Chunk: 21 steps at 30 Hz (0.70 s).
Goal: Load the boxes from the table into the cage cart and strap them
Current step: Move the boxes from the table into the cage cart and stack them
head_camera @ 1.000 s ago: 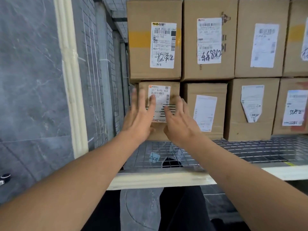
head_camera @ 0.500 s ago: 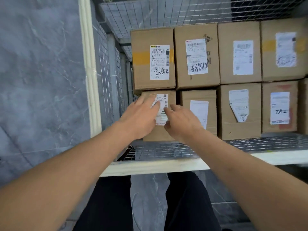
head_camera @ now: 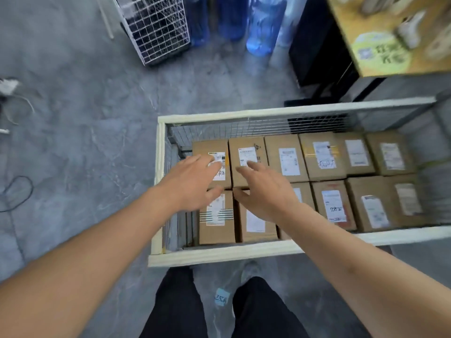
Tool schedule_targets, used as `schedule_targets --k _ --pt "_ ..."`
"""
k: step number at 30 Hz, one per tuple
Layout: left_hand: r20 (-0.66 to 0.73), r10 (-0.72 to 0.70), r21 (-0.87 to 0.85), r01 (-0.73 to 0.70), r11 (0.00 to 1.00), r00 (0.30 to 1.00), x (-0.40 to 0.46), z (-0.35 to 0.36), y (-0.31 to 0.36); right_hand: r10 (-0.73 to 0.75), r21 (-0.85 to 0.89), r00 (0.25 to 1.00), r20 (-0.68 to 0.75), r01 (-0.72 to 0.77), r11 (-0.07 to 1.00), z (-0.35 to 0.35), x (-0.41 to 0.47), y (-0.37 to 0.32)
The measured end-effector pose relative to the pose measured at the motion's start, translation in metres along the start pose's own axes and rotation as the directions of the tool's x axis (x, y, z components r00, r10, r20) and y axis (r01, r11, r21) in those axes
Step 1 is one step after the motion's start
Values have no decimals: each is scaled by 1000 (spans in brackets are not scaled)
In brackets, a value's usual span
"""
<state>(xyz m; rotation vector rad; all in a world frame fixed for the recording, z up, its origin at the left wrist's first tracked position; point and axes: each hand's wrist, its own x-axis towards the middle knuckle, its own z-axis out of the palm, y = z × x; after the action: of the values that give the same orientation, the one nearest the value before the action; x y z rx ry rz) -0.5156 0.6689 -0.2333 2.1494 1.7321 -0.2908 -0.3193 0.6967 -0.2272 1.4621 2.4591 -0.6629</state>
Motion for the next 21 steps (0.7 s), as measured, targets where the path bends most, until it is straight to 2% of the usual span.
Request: schedule_targets --k 6,11,16,21 --pt "-117 13 6 -12 1000 993 -34 -86 33 -9 -17 988 -152 6 1000 -86 -56 -7" --pt "-215 69 22 -65 998 974 -60 -151 57 56 -7 963 -263 -60 998 -139 -101 -20" --pt "-283 212 78 -198 977 935 -78 -202 68 153 19 908 -389 -158 987 -177 -139 -40" --pt "-289 370 164 -335 928 883 -92 -236 80 302 63 829 -471 -310 949 -195 -183 -64"
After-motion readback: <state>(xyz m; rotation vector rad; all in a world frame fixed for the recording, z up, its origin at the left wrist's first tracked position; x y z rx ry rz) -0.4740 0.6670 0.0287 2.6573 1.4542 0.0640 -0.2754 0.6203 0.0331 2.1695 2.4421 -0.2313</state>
